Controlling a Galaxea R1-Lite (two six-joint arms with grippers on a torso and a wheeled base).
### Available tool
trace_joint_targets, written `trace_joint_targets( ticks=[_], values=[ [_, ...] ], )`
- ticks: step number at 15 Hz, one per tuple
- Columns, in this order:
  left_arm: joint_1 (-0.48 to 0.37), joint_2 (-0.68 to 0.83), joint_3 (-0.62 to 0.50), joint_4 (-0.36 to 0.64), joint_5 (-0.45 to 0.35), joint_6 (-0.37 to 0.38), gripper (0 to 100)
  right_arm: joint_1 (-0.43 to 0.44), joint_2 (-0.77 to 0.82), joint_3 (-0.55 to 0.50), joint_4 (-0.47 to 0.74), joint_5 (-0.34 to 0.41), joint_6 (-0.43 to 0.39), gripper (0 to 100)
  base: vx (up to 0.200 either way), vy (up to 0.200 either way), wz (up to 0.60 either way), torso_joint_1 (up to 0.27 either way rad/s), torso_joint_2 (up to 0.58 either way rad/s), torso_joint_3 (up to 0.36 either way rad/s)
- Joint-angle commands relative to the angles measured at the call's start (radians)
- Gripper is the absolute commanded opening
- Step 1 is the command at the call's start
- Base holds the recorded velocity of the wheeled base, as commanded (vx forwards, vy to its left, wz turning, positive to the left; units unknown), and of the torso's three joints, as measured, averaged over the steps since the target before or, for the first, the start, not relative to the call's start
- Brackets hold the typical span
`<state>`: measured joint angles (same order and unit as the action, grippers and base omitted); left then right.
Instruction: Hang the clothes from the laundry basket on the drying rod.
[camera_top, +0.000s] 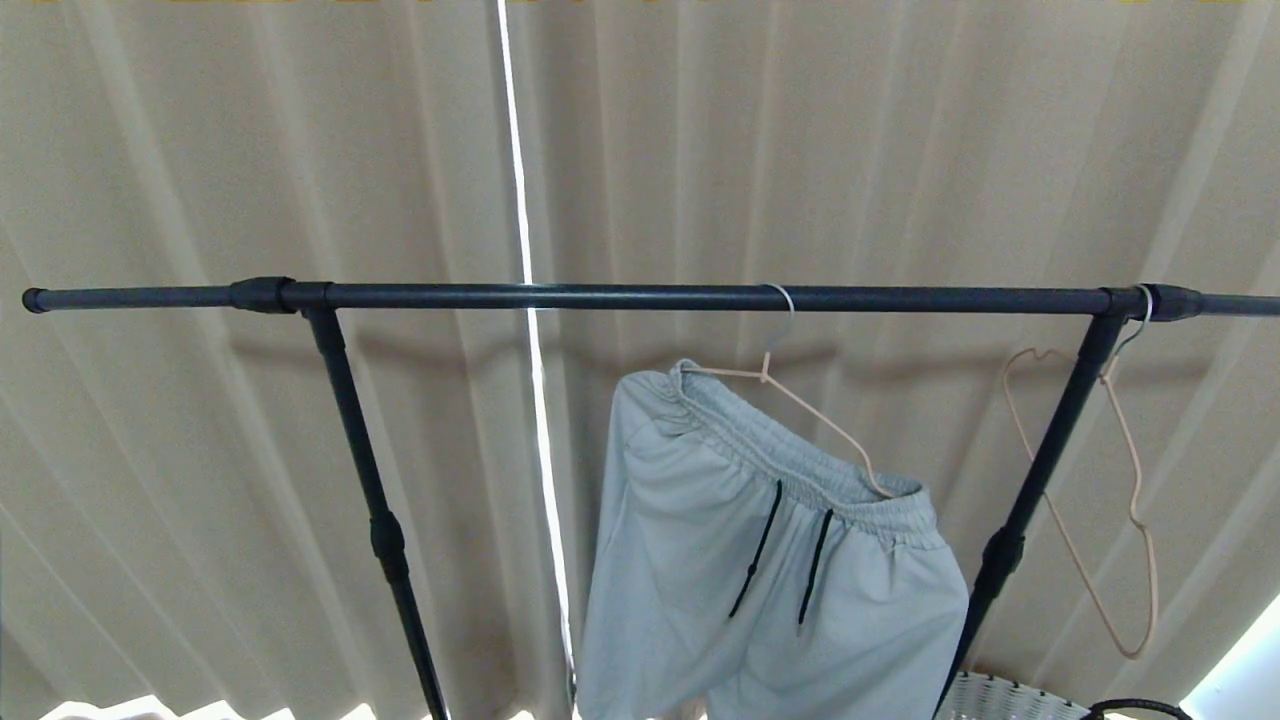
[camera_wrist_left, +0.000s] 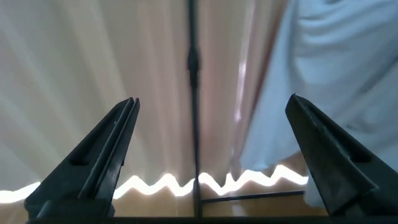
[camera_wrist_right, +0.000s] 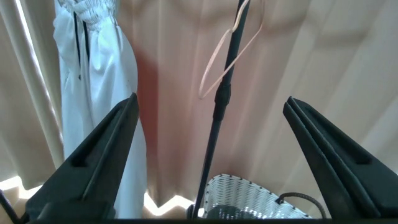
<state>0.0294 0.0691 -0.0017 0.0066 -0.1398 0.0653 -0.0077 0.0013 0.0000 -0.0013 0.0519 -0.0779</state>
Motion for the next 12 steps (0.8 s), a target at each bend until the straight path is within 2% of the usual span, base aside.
trace_joint_targets(
  ticks=[1,7,9,10,12],
  values=[
    [-0.034,-0.065,-0.001,0.001,-0.027,0.005,100,0.0,-0.001,0.0,0.0,0.0,-0.003,100,0.0,0.0,0.0,0.0,0.0,0.0],
    [-0.034,-0.066,-0.001,0.001,-0.011,0.001,100,0.0,-0.001,0.0,-0.002,-0.001,0.013,100,0.0,0.0,0.0,0.0,0.0,0.0],
    [-0.034,-0.065,-0.001,0.001,-0.012,0.002,100,0.0,-0.001,0.0,-0.003,-0.004,0.061,100,0.0,0.0,0.0,0.0,0.0,0.0],
    [-0.034,-0.065,-0.001,0.001,-0.012,0.004,100,0.0,-0.001,0.0,-0.003,-0.003,0.058,100,0.0,0.0,0.0,0.0,0.0,0.0],
    [-0.034,-0.065,-0.001,0.001,-0.012,0.002,100,0.0,-0.001,0.0,-0.003,-0.006,0.059,100,-0.2,0.0,0.0,0.002,0.0,0.0]
  ],
)
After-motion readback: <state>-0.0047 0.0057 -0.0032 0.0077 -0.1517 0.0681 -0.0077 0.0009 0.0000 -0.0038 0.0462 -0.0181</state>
